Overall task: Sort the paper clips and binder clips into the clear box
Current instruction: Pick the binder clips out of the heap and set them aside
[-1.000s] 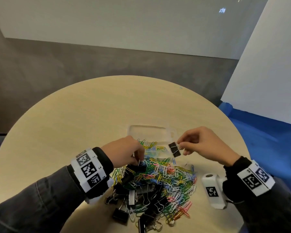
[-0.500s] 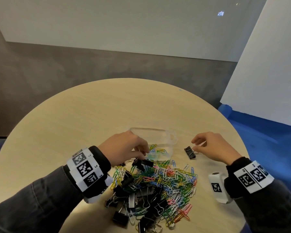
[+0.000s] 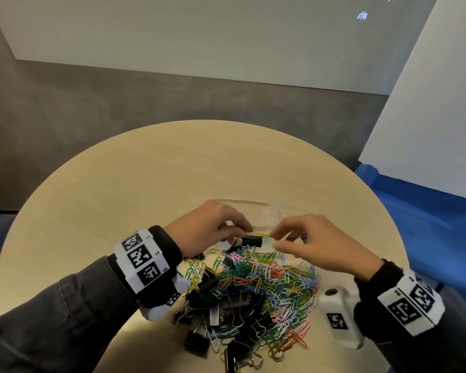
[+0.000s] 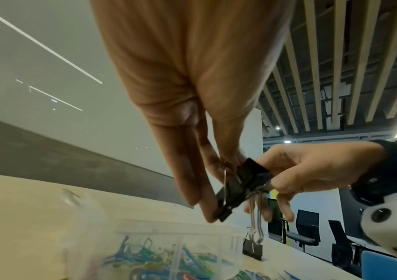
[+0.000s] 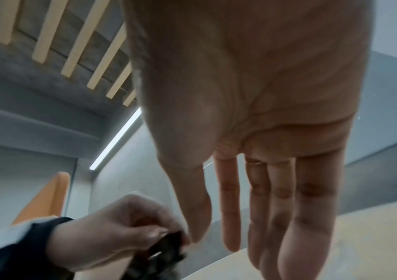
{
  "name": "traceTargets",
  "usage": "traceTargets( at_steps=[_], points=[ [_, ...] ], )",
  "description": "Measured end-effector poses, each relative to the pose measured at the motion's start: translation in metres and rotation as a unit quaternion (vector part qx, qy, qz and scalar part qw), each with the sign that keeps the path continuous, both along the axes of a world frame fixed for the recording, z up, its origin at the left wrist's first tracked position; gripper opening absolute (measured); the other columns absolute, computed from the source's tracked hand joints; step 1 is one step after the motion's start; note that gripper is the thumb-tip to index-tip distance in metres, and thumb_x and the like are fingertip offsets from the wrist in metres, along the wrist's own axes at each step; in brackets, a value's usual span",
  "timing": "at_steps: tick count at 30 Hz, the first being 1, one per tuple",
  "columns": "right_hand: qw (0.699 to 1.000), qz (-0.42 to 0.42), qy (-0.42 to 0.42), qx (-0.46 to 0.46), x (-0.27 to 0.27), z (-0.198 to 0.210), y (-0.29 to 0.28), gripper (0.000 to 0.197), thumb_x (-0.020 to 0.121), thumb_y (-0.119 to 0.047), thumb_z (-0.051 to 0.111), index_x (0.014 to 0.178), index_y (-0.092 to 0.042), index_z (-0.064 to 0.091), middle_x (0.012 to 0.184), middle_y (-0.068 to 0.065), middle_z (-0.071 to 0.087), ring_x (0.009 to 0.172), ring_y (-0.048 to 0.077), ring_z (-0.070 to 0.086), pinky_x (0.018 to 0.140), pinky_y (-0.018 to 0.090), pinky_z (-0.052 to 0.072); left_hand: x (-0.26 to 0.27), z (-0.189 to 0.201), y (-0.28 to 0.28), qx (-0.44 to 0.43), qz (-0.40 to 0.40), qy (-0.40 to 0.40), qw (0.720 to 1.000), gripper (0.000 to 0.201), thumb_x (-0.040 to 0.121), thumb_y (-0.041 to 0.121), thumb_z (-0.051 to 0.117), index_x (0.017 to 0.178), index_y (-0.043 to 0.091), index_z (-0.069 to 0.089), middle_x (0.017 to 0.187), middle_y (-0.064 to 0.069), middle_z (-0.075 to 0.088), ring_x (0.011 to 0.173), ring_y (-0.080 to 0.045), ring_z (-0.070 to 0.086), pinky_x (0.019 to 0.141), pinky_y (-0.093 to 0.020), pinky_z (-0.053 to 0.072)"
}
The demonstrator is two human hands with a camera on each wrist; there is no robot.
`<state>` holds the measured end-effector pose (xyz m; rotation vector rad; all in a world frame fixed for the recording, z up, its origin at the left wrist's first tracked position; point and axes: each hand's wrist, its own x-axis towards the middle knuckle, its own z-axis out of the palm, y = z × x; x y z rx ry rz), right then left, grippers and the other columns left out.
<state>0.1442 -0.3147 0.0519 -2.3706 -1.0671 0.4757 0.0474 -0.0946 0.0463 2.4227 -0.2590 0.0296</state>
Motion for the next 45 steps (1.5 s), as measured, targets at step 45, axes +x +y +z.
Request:
traceTargets(
  at_steps=[45],
  points=[
    [0.979,-0.192,0.036,-0.064,0.033,-0.019,-0.018,0.020,0.081,-0.019,0.076,0.094,-0.015,0.061,0.077,0.007,0.072,0.050,0.018,0.070,0.056,0.031,0.060,0.000,-0.015,0.073,0.213,0.069,0.249,0.942,0.056,0.072,0.035,0.080,0.120,0.032,0.051,0.111,0.005,0.042,0.093,-0.016,0.055,0.075,-0.028,0.043]
  ],
)
